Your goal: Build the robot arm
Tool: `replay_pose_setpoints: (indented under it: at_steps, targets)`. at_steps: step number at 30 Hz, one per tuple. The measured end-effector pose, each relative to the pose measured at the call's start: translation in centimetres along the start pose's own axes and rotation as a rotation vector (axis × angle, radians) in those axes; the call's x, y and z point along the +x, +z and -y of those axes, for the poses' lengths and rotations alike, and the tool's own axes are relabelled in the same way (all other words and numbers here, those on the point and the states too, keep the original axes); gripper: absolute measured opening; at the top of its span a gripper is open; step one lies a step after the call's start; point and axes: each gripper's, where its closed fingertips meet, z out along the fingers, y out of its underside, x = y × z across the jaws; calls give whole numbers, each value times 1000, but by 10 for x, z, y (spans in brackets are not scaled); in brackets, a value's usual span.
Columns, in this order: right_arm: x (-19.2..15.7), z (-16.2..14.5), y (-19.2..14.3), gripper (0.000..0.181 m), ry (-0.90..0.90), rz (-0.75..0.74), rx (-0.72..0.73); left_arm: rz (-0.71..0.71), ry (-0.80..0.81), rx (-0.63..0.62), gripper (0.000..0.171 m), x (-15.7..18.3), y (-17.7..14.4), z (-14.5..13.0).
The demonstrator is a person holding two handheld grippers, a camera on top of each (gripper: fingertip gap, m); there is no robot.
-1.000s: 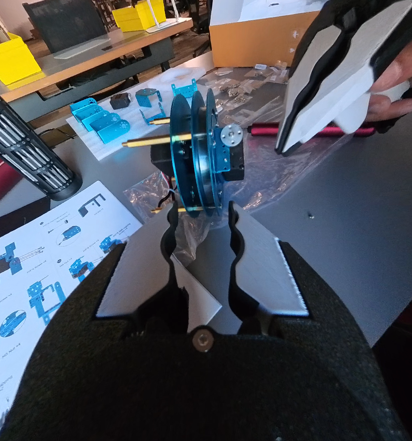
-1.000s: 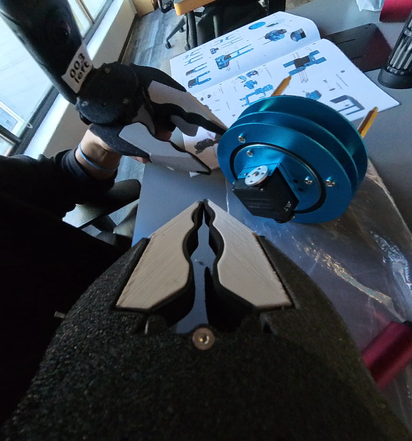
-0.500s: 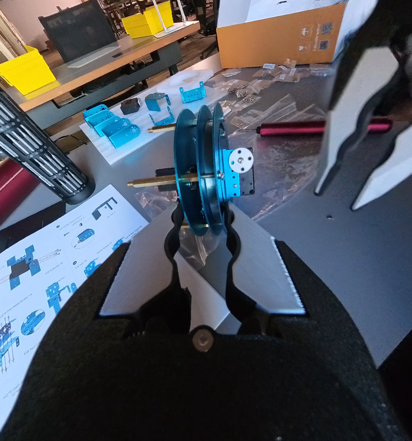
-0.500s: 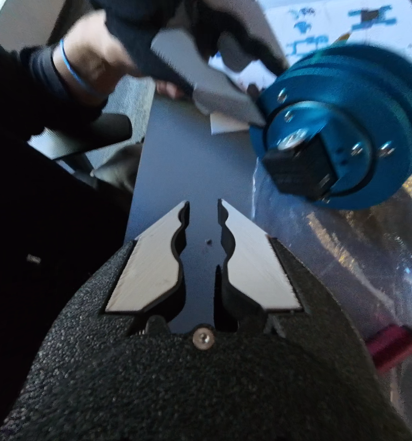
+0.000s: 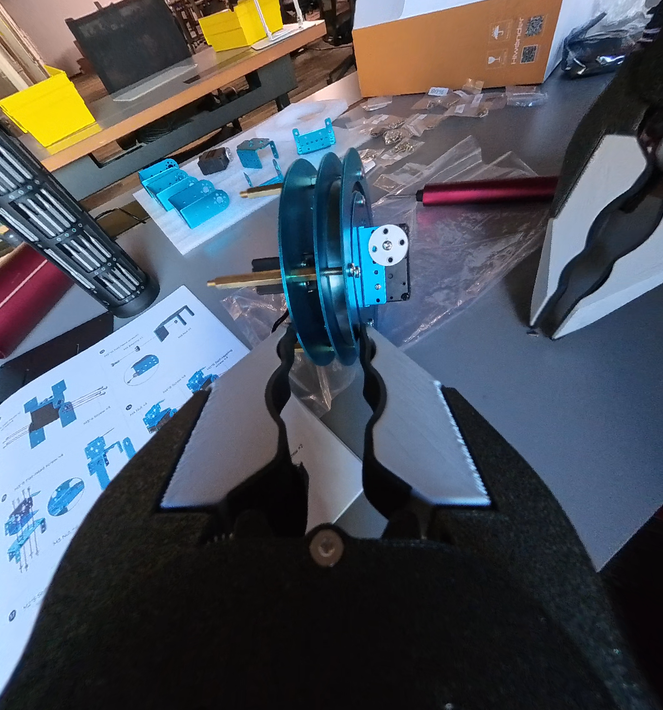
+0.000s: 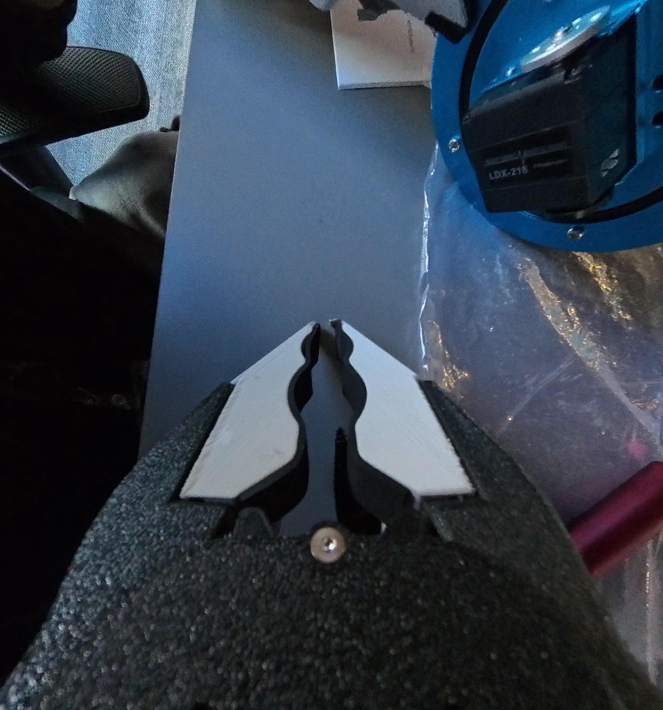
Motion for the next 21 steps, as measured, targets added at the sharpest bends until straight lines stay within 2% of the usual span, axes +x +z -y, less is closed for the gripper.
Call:
replay_pose_setpoints:
  at_steps: [17, 21]
  targets:
    - [0, 2, 3, 1, 11, 29, 2, 31, -8, 36, 36, -2, -17, 2]
    - [0, 2, 3, 0, 45, 44, 18, 26, 15, 76, 36, 8, -27, 8]
